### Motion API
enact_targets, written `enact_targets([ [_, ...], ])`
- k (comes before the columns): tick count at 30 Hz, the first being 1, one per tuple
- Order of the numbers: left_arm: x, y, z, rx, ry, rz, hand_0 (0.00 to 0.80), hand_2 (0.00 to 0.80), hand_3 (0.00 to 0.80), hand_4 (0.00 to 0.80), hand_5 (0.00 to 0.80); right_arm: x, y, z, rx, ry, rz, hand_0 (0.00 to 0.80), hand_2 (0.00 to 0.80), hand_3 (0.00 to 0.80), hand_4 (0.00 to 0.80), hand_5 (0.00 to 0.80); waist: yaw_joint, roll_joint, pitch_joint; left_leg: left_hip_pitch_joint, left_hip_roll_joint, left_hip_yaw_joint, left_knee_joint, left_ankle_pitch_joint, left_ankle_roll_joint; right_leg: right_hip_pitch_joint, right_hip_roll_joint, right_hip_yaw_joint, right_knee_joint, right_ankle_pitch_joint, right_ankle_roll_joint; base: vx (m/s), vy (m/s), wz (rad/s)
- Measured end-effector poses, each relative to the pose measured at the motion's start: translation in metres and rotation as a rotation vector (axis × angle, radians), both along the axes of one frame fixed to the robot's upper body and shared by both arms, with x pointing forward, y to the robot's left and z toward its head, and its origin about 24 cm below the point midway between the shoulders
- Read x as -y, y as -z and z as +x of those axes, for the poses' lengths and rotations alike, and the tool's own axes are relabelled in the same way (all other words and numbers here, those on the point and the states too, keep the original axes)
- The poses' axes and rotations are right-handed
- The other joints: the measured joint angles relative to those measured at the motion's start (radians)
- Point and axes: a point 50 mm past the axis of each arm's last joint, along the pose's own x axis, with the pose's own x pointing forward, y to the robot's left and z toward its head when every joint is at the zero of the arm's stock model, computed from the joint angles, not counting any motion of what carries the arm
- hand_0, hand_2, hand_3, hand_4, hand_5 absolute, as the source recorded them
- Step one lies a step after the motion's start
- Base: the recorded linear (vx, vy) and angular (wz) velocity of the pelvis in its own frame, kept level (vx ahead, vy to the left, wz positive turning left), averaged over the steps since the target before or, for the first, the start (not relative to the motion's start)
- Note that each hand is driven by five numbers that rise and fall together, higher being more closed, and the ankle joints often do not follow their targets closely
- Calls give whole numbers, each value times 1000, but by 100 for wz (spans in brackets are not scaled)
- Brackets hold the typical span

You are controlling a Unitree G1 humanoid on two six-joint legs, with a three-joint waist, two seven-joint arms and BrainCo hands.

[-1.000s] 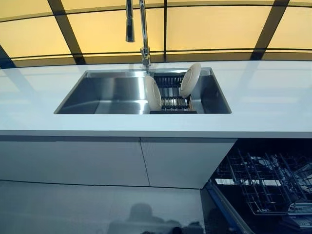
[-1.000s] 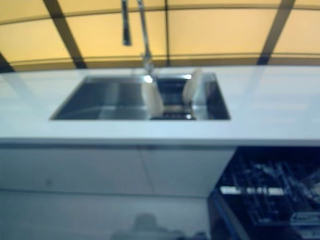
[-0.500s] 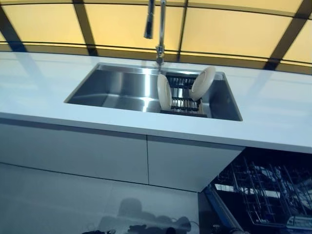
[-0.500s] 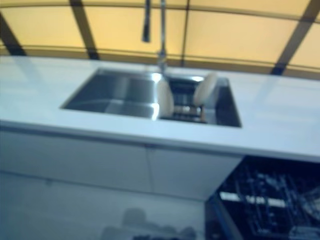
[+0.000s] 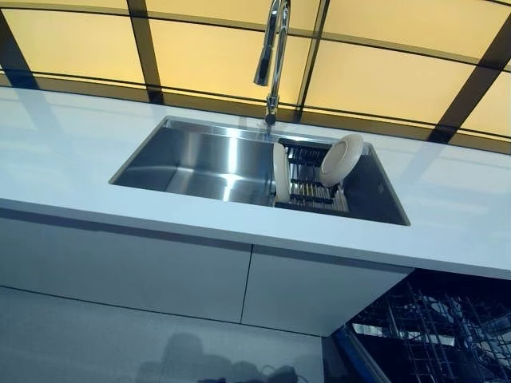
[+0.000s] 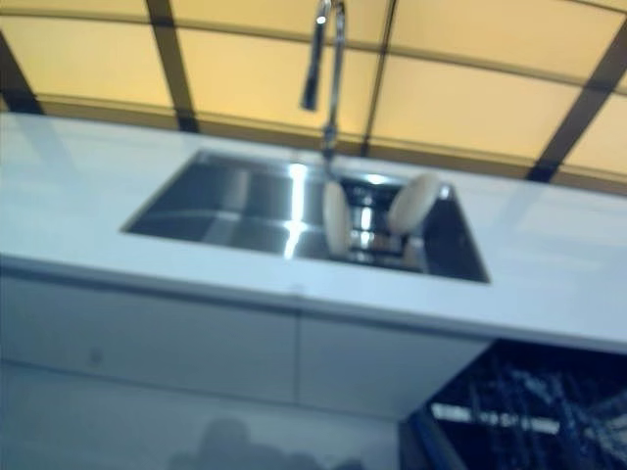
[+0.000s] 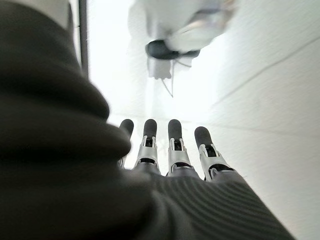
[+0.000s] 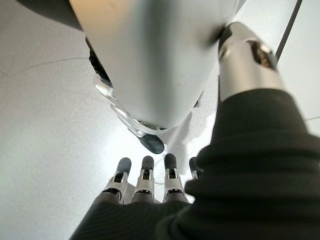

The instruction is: Take plates into dishwasher

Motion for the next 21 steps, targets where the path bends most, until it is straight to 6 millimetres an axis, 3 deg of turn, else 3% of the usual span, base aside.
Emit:
enact_targets([
  [5,-3,-4,9,15,50,21,0,0,0,0,0,-14,3,2,-17,1,36,0,0,0,0,0,5,-10,-15,-4,-11,-24,-4,-3,-4,33,-17,5,-45,8,36,140,-53,15],
  [7,2,-1,7,6,68,14,0,0,0,0,0,-17,3,2,-24,3,42,0,0,0,0,0,4,-8,-18,-4,-19,-29,-3,-10,-13,47,-20,9,-64,2,77,184,32,6],
  [8,5,1,4,-10,91,11,0,0,0,0,0,-17,3,3,-28,3,44,0,0,0,0,0,3,1,-25,-5,-15,-33,-1,-13,-18,47,-15,8,-63,0,73,127,71,3],
  [11,7,2,2,-50,169,6,0,0,0,0,0,-4,0,3,-38,4,25,0,0,0,0,0,1,37,-32,-4,4,-29,3,-23,-14,-37,-6,5,119,-42,78,41,41,-6],
  [13,7,3,-2,-81,210,2,0,0,0,0,0,5,-10,25,33,-22,22,0,0,0,0,0,-2,69,-10,22,40,-26,-3,-17,-10,-148,-14,9,335,-79,77,-15,-93,-28],
  [14,3,2,-5,-94,204,11,0,0,0,0,0,5,-11,26,41,-32,42,0,0,0,0,0,-5,65,-11,30,41,-15,-10,-17,-12,-152,-17,12,290,-85,73,6,-171,-36],
  [16,-13,-3,-8,-93,149,38,0,0,0,0,0,-2,-16,35,69,-70,116,0,0,0,0,0,6,18,-15,27,34,24,-19,-20,-18,-185,-22,38,206,-81,70,55,-226,-35],
  [18,-19,-6,-8,-83,95,42,0,0,0,0,0,-5,-22,40,118,-123,188,0,0,0,0,0,-2,13,-13,15,59,30,-21,-17,-21,-198,5,33,227,-88,60,85,-235,9],
  [20,-19,-8,-5,-60,104,44,0,0,0,0,0,-4,-33,47,163,-175,260,0,0,0,0,0,-1,-10,-24,-5,59,38,-21,-15,-30,-177,9,35,170,-85,62,118,-149,15],
  [21,-16,-6,-9,-70,107,27,0,0,0,0,0,-2,-55,62,240,-238,343,0,0,0,0,0,-6,-2,-18,-5,66,30,-21,-9,-48,-138,30,28,77,2,32,111,-77,16],
])
